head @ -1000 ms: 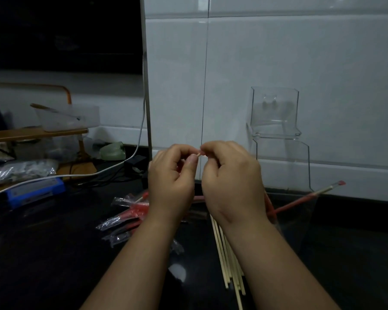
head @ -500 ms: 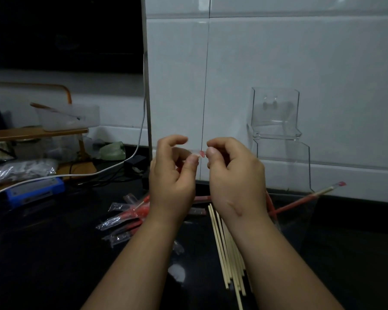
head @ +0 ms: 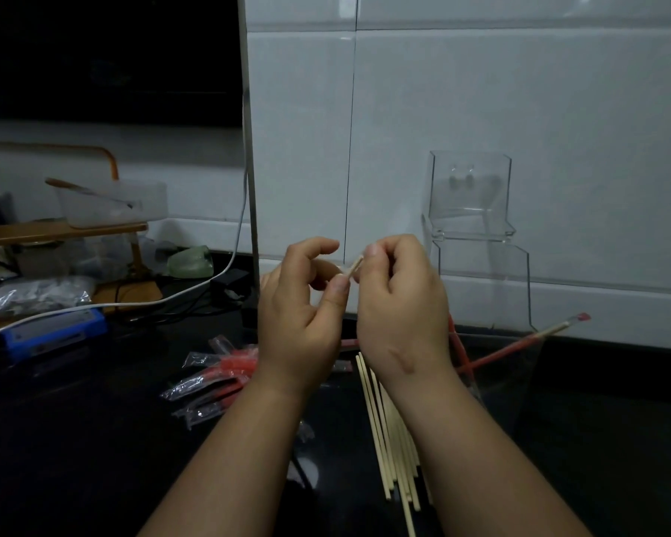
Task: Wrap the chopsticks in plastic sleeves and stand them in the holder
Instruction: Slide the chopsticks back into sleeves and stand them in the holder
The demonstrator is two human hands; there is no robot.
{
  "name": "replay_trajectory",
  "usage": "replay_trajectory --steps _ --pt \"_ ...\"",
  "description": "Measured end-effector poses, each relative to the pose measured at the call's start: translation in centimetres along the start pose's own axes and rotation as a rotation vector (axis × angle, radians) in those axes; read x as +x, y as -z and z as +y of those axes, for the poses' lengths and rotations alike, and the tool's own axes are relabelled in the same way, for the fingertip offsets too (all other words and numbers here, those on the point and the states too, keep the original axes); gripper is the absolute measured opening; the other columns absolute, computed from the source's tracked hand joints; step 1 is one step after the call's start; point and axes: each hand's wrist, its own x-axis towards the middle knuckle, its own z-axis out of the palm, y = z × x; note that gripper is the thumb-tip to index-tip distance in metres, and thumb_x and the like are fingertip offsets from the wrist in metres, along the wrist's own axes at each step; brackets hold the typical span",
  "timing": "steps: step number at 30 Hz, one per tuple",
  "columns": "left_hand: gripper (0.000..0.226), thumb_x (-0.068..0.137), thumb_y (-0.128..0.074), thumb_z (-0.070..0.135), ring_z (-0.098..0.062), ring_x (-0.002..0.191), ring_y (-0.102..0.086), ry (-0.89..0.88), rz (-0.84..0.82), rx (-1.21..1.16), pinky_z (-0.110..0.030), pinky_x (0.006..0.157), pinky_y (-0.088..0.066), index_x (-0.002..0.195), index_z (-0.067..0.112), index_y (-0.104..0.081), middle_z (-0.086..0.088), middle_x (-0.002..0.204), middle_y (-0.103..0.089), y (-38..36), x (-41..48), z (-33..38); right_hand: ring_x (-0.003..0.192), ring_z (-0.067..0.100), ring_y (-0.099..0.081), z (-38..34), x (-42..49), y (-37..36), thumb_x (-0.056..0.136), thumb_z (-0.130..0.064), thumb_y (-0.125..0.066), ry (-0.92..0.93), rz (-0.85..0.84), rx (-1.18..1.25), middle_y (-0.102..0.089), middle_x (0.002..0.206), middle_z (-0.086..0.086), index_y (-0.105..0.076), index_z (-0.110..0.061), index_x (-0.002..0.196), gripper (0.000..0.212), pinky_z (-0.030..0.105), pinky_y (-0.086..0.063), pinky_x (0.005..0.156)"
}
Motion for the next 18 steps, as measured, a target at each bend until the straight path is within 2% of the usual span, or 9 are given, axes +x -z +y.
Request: replay_trajectory --steps 3,6,9,11,14,18 --pt "0.023 0.092 -0.050 0.033 -0.011 0.080 -0.058 -0.060 -0.023 0.132 -0.051 0.072 -0.048 0.104 0.024 -0.068 0.021 0.081 -0.059 0.1 0.3 -0.4 0.071 0.007 -0.060 -0.4 0.0 0.4 0.104 -0.023 -0.040 0.044 0.126 0.104 -0.062 0.076 -0.005 -0.051 -0.020 0.090 0.018 0.019 -0.049 0.056" --pt "0.025 0.092 -0.049 0.032 -0.011 0.079 -0.055 -0.081 -0.011 0.195 -0.048 0.070 -0.046 0.095 0.020 -0.071 0.023 0.080 -0.056 0.0 0.5 -0.4 0.066 0.011 -0.062 -0.6 0.0 0.6 0.105 -0.020 -0.040 0.089 0.235 0.197 -0.062 0.077 -0.004 -0.051 -0.018 0.092 0.017 0.027 -0.052 0.055" --pt "0.025 0.093 -0.048 0.032 -0.016 0.078 -0.057 -0.059 -0.002 0.186 -0.051 0.070 -0.046 0.091 0.019 -0.069 0.015 0.077 -0.059 0.0 0.4 -0.4 0.068 0.007 -0.063 -1.0 -0.2 0.6 0.104 -0.025 -0.042 0.098 0.240 0.304 -0.065 0.079 -0.004 -0.053 -0.024 0.092 0.016 0.024 -0.053 0.060" --pt "0.026 0.094 -0.047 0.033 -0.016 0.078 -0.057 -0.058 0.000 0.185 -0.050 0.070 -0.046 0.090 0.019 -0.069 0.012 0.077 -0.060 0.0 0.4 -0.4 0.065 0.005 -0.061 -1.2 -0.2 0.6 0.101 -0.030 -0.050 0.093 0.201 0.305 -0.064 0.074 -0.004 -0.056 -0.026 0.091 0.013 0.019 -0.050 0.058" --pt "0.028 0.095 -0.048 0.033 -0.016 0.078 -0.058 -0.069 -0.021 0.191 -0.048 0.070 -0.046 0.093 0.018 -0.071 0.009 0.079 -0.064 0.0 0.4 -0.3 0.064 -0.003 -0.058 -1.2 -0.1 0.7 0.096 -0.019 -0.061 0.103 0.143 0.192 -0.058 0.066 -0.012 -0.059 -0.021 0.081 0.015 0.006 -0.040 0.055" --pt "0.027 0.095 -0.047 0.033 -0.014 0.082 -0.060 -0.053 -0.031 0.151 -0.047 0.072 -0.048 0.102 0.021 -0.070 0.018 0.083 -0.061 0.0 0.4 -0.6 0.068 0.001 -0.059 -1.0 0.1 0.8 0.099 -0.018 -0.056 0.107 0.206 0.187 -0.057 0.069 -0.010 -0.058 -0.017 0.084 0.015 0.008 -0.042 0.058"
